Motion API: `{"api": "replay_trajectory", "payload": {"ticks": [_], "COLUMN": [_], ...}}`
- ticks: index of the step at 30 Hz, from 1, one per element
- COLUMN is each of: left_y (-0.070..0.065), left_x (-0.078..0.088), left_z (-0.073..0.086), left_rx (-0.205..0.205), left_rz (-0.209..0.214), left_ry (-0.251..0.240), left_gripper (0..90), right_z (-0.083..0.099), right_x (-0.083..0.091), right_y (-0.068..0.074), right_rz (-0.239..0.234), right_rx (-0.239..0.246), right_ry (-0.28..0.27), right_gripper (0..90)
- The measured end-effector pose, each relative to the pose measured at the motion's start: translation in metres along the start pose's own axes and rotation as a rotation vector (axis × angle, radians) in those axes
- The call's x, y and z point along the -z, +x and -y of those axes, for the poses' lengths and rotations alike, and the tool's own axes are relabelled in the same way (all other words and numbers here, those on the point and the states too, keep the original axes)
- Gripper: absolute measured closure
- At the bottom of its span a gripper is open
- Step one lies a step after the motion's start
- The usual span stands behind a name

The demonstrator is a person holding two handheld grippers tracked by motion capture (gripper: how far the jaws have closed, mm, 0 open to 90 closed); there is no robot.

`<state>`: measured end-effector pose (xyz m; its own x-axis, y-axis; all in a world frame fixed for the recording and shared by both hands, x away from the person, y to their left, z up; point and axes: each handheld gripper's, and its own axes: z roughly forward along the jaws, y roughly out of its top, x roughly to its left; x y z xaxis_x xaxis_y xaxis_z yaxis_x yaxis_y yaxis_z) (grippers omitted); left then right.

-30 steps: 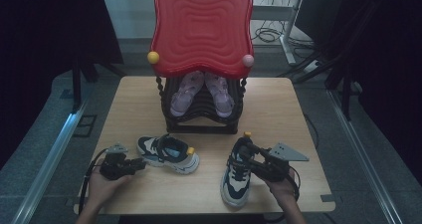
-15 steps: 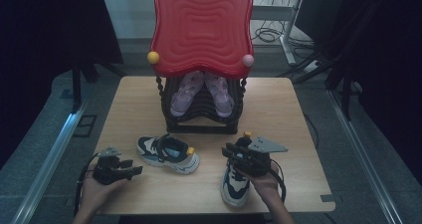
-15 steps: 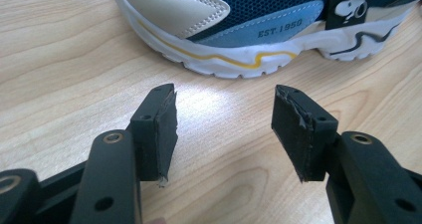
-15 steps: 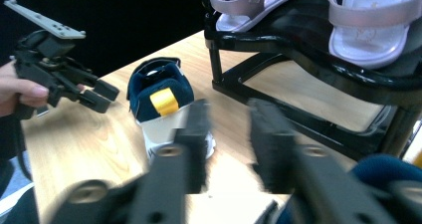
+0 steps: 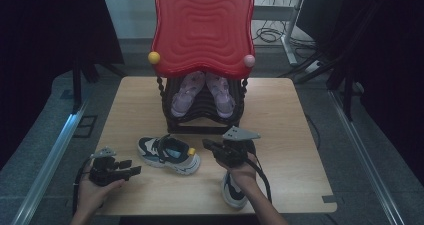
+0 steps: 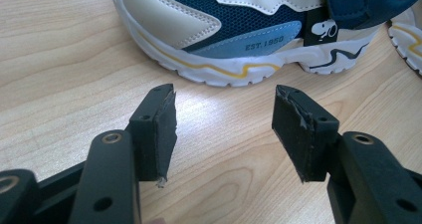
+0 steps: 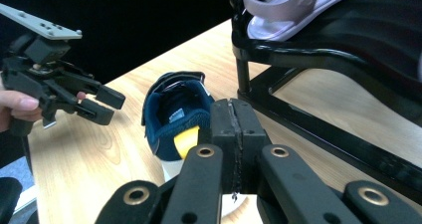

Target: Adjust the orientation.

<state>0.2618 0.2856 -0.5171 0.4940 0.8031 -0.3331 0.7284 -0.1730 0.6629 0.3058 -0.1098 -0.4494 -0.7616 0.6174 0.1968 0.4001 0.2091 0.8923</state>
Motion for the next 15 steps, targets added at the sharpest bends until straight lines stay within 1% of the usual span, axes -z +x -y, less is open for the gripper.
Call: {"api": "replay_trajectory", "payload": {"ticks": [1, 3, 5, 6, 10, 11, 15], "left_y": [0.0, 0.001, 0.002, 0.002, 0.003, 0.003, 0.003], "left_x": [0.0, 0.001, 0.002, 0.003, 0.004, 0.004, 0.005], "left_z": [0.0, 0.0, 0.0, 0.0, 0.001, 0.001, 0.001], "left_rx": [-0.003, -0.003, -0.001, 0.0, 0.004, 0.004, 0.003], "left_rz": [0.001, 0.001, 0.001, 0.001, 0.0, -0.001, 0.001], "left_ry": [0.002, 0.001, -0.001, -0.002, -0.006, -0.005, -0.004], "left_gripper": [42.7, 42.8, 42.7, 42.7, 42.8, 42.8, 42.8], "right_z": [0.0, 0.0, 0.0, 0.0, -0.002, -0.002, -0.003], "right_x": [-0.009, -0.013, -0.025, -0.025, -0.04, -0.04, -0.049], "right_y": [-0.001, -0.002, -0.001, -0.001, 0.005, 0.005, 0.005], "right_rz": [-0.003, -0.005, -0.013, -0.013, -0.011, -0.011, -0.001], "right_rx": [-0.017, -0.026, -0.042, -0.042, -0.033, -0.033, -0.033], "right_ry": [0.013, 0.016, 0.035, 0.035, 0.061, 0.061, 0.075], "right_gripper": [89.6, 89.6, 89.6, 89.6, 89.6, 89.6, 89.6]}}
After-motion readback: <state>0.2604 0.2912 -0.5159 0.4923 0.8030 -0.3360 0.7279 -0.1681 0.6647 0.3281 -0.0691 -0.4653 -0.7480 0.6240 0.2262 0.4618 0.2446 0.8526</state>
